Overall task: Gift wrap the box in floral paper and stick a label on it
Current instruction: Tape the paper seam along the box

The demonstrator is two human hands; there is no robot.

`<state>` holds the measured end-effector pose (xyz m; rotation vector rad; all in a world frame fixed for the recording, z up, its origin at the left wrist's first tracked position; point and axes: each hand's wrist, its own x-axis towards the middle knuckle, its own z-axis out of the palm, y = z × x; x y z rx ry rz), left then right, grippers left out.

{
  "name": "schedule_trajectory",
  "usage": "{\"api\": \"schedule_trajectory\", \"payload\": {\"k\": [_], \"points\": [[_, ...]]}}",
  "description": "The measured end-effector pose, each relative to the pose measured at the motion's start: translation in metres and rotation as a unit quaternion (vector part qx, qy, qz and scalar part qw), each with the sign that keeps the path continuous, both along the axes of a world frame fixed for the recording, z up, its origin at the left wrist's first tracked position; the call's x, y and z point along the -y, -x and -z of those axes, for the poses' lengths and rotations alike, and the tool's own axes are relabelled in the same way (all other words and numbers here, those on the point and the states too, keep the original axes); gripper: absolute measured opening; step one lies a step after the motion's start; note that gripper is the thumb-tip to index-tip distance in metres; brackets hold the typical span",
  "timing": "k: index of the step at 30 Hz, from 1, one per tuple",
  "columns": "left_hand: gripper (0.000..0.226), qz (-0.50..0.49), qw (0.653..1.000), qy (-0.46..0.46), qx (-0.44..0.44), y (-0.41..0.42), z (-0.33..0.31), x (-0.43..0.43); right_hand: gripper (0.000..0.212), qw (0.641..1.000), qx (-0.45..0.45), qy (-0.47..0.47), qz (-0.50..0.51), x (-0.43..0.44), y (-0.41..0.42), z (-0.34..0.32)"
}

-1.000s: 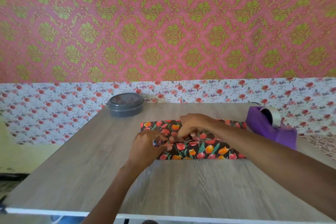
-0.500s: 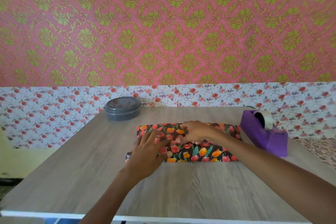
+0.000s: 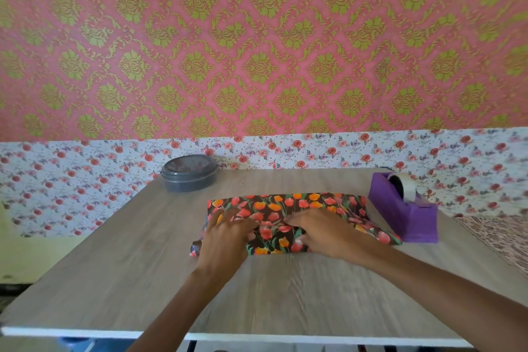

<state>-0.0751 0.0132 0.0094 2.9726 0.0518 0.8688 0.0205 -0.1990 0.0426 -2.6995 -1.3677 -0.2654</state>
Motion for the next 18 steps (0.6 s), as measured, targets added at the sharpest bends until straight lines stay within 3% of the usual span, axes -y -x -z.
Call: {"api": "schedule_trajectory", "payload": {"k": [7,13,16,18], "points": [[0.038,0.071,0.992,0.095,0.031,-0.007,-0.017,0.040,0.027,0.997,0.036,-0.051,0.049,0.038,0.002,0.003],[0.030,0.158,0.977,0.130,-0.053,-0.029,-0.005,0.070,0.037,0.983,0.101,-0.026,0.152,0.068,-0.005,0.017],[0.026,0.133,0.984,0.115,-0.011,-0.036,0.011,0.083,0.045,0.978,0.127,0.012,0.164,0.077,-0.008,0.029],[0.041,0.124,0.985,0.119,0.024,-0.038,0.020,0.085,0.058,0.977,0.162,-0.001,0.141,0.081,-0.016,0.038]]}}
